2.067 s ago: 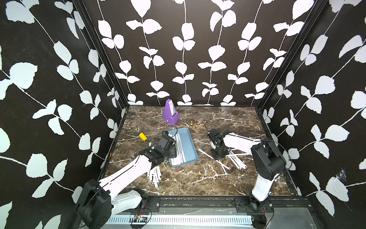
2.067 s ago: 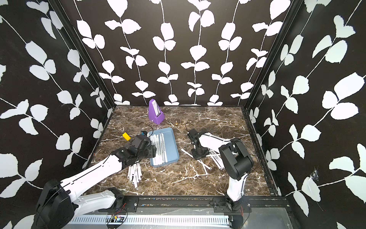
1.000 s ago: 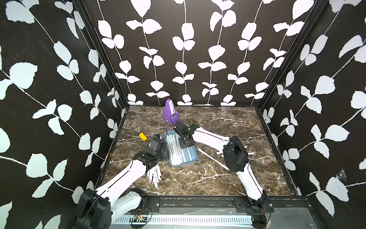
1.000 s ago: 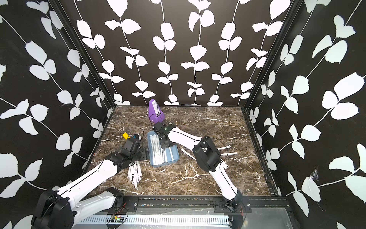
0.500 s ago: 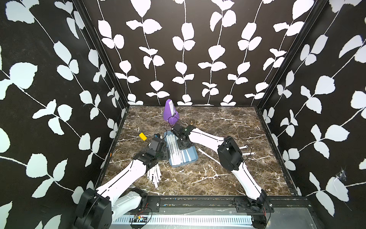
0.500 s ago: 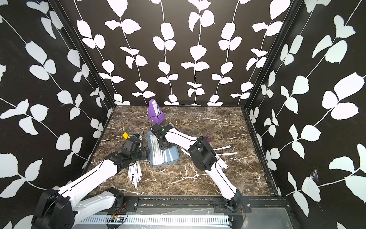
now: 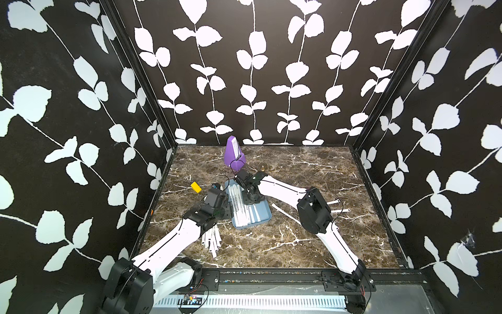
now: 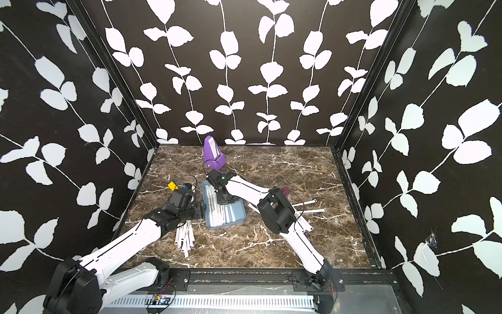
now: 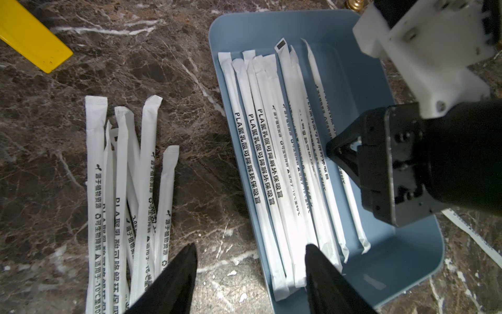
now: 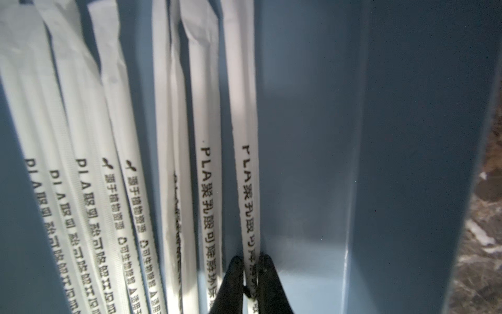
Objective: Put the straws into the storage box
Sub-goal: Place the straw in the storage box.
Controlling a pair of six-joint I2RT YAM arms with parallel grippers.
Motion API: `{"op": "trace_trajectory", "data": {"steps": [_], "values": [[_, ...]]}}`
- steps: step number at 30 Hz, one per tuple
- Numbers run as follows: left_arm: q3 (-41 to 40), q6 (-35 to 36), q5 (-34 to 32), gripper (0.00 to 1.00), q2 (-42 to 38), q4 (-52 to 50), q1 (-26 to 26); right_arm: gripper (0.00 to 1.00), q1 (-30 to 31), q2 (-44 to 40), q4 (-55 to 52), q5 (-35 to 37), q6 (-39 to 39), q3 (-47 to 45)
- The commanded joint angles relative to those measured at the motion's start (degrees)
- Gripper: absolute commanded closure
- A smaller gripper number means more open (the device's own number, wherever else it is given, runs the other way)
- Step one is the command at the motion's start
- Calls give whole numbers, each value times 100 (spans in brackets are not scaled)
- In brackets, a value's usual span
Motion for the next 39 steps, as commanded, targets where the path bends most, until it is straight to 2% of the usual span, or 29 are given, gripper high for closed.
{"op": "trace_trajectory", "data": {"steps": [1, 10, 20, 28, 33, 39], "values": [[-107, 32, 9, 35, -109, 87, 30, 84, 41, 104, 82, -61, 165, 79], [-110, 41, 44, 35, -80, 106, 30, 83, 35, 132, 79, -119, 216, 216], [-157, 35, 26, 35, -128, 63, 30, 85, -13, 38, 320, -326, 449, 26], [-79, 58, 2, 35, -151, -37, 30, 74, -13, -557, 181, -136, 101, -97], [68, 144, -79, 35, -176, -245, 30, 71, -108, -1372, 38, -1, -499, -865], [199, 247, 24, 36, -143, -432, 18, 69, -896, -2887, 325, -520, -1747, -3160]]}}
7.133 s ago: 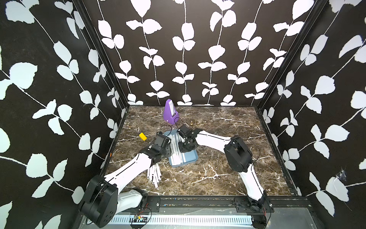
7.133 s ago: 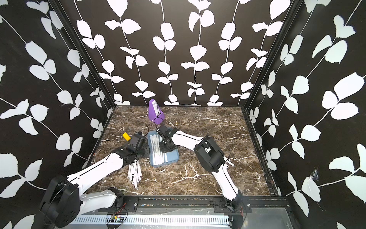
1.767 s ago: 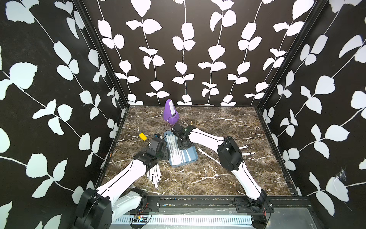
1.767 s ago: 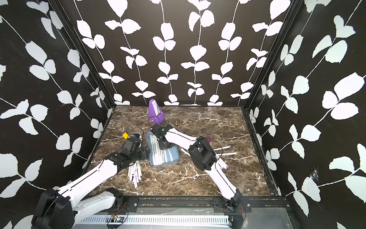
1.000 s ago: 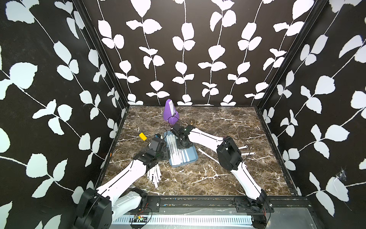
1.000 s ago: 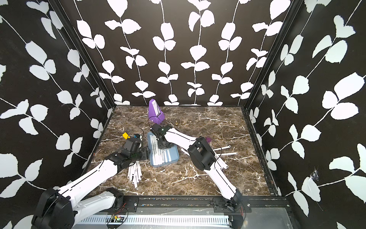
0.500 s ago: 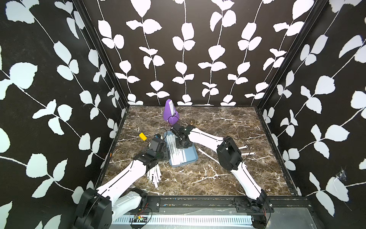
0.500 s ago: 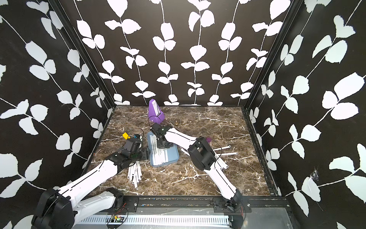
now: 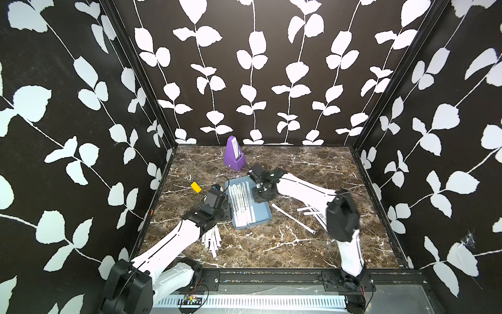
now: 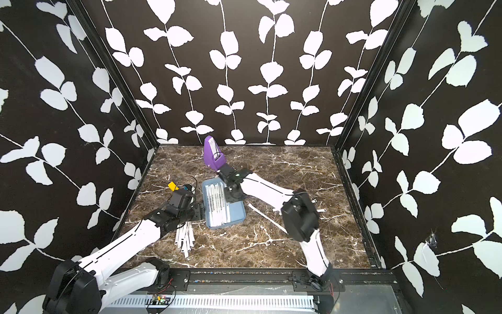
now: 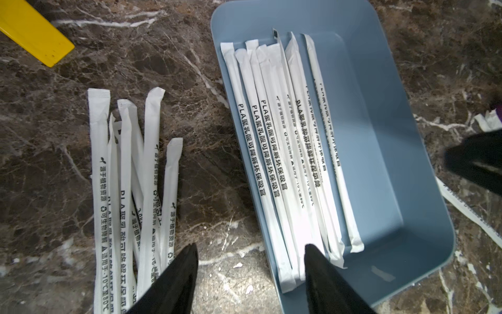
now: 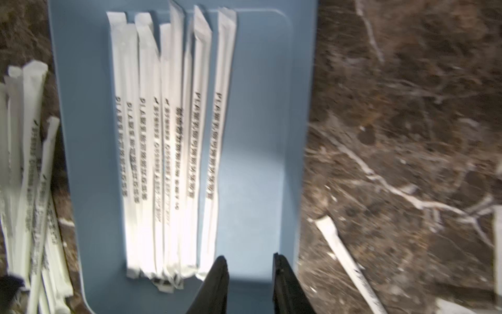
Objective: Put the straws into the storage box
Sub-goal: Place the straw in the storage box, then pick up the straw from the center of the board.
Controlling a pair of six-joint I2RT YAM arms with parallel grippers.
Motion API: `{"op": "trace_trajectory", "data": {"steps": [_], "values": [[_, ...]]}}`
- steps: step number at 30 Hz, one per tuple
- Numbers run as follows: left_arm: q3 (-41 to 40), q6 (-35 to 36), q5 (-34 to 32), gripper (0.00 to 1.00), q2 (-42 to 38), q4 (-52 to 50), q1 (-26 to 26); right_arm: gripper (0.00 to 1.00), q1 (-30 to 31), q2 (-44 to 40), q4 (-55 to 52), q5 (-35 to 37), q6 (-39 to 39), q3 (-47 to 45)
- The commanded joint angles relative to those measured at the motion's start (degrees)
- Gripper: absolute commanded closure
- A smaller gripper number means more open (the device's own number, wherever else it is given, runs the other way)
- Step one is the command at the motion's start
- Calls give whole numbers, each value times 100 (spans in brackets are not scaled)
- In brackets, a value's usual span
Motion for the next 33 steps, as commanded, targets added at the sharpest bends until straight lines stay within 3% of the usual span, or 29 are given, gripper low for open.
{"op": "trace_trajectory", "data": {"steps": [1, 6, 13, 28, 33], "values": [[222, 84, 90, 36, -55, -213, 8, 69, -596, -553, -130, -282, -934, -1051], [245, -155, 141, 37, 105, -50, -219, 59, -1083, -1230, -203, -370, -1620, -2112], [610, -309, -103, 37, 503, -153, -722, 58, -1112, -1042, 6, -386, -1742, -2422], [578, -469, -76, 37, 515, -92, -796, 66, -1103, -602, 445, -477, -1826, -2854], [532, -495, -51, 37, 557, -40, -795, 79, -1074, -593, 455, -392, -1793, -2929]]}}
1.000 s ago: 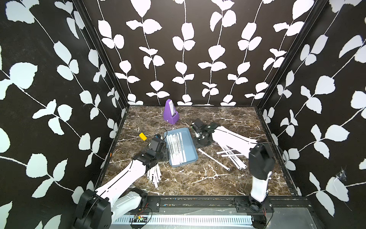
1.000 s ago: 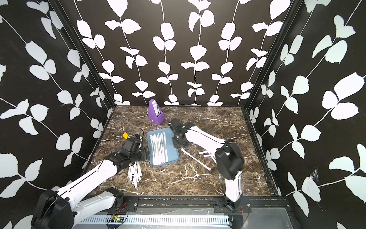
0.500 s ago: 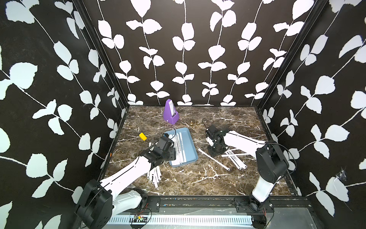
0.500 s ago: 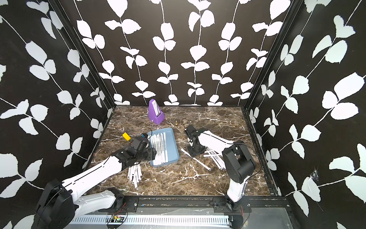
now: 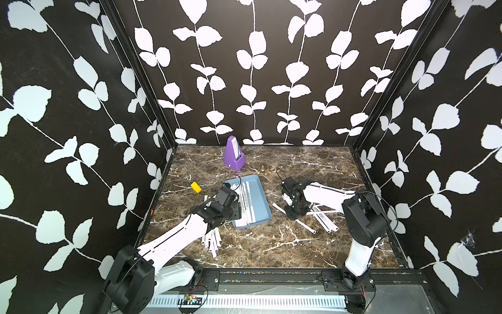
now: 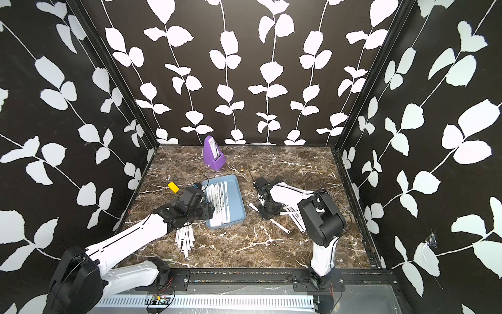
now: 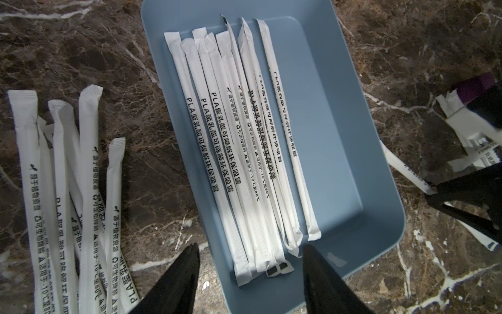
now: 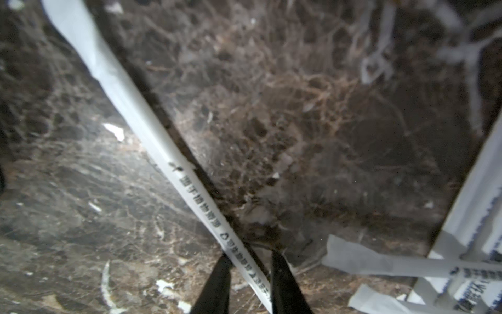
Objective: Put the straws into the storage box
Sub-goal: Pick up the straw from the center of the board, then place the straw in the storage box.
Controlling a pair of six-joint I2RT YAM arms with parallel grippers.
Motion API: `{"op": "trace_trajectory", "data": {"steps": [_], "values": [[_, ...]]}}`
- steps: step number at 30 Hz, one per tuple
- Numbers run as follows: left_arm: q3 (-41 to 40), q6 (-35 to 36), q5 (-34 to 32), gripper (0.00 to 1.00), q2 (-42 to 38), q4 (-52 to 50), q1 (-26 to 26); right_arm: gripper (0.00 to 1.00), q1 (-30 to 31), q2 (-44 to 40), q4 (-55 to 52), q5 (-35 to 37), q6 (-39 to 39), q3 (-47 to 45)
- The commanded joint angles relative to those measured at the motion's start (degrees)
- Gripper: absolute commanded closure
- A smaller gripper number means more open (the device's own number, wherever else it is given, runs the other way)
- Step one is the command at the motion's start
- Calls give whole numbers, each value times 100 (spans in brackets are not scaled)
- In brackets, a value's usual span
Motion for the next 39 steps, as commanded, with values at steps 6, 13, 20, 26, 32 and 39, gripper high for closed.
{"op": "trace_trajectory", "data": {"steps": [6, 13, 20, 26, 32, 39], "values": [[-24, -37, -84, 37, -30, 57, -18, 91, 150, -346, -21, 142, 170, -239], [17, -4, -523, 37, -226, -247, 2, 96, 356, -950, -147, 29, 988, 504], [24, -191, -513, 37, -310, -410, 222, 96, 1082, 44, 405, 187, 2080, 2256], [-20, -39, -422, 37, -516, -571, 420, 96, 1177, 1250, 581, 180, 2351, 3384], [-204, -97, -290, 37, -560, -427, 512, 96, 1203, 1957, 526, -20, 2502, 3584], [-167, -32, -244, 37, -454, -378, 521, 96, 1204, 2364, 328, -143, 2399, 3751]]}}
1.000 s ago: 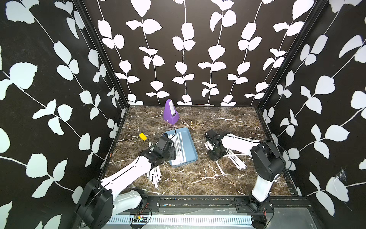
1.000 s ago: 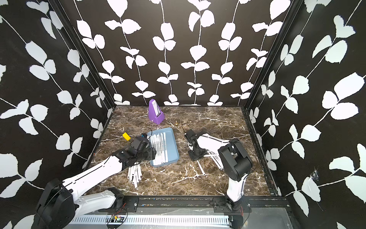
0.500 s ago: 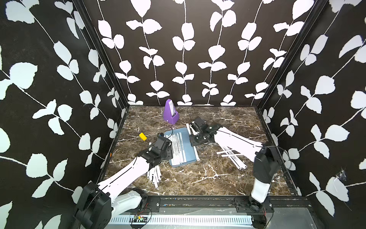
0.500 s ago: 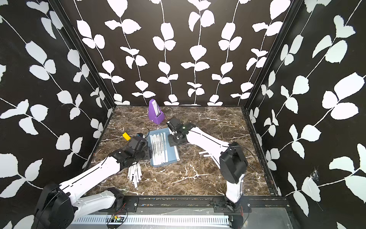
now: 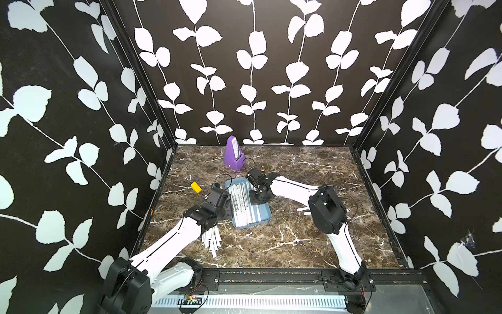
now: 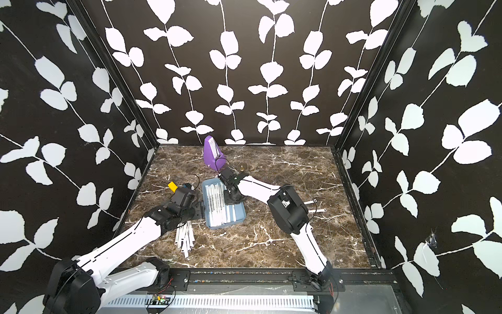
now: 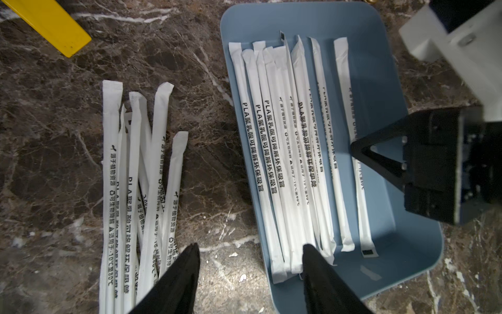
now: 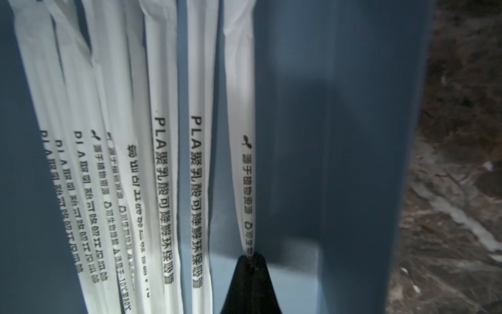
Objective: Put the straws into the storage box
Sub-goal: Place the straw in the storage box.
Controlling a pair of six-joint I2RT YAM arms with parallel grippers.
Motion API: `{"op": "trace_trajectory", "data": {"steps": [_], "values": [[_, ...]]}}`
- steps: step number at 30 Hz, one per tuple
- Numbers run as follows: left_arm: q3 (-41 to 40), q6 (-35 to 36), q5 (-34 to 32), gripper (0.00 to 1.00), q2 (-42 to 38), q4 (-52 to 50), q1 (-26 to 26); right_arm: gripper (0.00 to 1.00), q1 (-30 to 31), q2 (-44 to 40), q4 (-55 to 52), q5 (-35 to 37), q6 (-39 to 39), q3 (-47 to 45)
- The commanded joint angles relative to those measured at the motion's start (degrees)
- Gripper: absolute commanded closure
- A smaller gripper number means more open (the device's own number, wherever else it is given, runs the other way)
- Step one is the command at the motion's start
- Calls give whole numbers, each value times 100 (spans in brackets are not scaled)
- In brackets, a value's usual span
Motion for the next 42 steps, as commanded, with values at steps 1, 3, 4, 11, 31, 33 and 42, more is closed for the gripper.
{"op": "trace_trajectory", "data": {"steps": [1, 3, 4, 11, 31, 33, 42], "values": [[-26, 56, 46, 37, 36, 23, 29, 96, 11, 119, -151, -82, 18, 342], [-14, 62, 56, 37, 73, 40, 29, 96, 6, 177, -143, -138, 36, 371], [-15, 61, 63, 37, 88, 61, 29, 96, 6, 209, -143, -166, 42, 402], [-11, 64, 72, 38, 137, 93, 29, 95, 11, 404, -143, -292, 166, 593], [314, 454, -308, 38, -3, -454, 68, 74, -147, -1135, -217, -101, -79, -216], [385, 683, -424, 38, 39, -575, 73, 72, -300, -1653, -91, -132, -157, -824], [722, 950, -483, 68, 976, -1554, 400, 71, -688, -3179, 321, -60, -138, -2816]]}}
